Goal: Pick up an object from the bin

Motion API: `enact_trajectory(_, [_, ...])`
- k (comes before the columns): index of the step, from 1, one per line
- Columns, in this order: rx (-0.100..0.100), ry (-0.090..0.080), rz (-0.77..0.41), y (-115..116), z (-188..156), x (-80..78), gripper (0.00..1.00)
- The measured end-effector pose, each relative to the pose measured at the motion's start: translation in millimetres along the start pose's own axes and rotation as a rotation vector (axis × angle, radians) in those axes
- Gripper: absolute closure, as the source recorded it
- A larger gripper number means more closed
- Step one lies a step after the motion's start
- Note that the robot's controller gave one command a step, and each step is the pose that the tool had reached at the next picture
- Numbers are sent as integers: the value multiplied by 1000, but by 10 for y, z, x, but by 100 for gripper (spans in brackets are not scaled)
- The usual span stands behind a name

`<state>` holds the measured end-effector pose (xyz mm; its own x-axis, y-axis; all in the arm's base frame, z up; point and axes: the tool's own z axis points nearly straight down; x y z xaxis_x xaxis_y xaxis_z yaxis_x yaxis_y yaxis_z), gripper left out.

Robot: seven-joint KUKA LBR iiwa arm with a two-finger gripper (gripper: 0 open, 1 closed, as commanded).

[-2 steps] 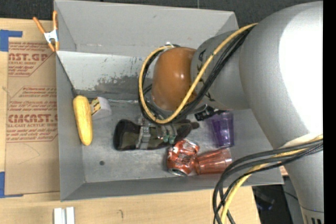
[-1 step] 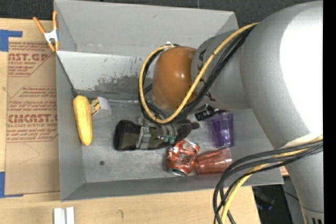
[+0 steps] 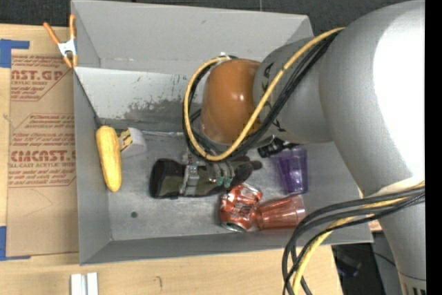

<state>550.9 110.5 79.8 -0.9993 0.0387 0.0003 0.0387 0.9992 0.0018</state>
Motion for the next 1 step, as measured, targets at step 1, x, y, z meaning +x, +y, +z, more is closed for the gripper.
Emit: enact_trajectory(1, [1, 5, 0, -2, -100, 13, 100])
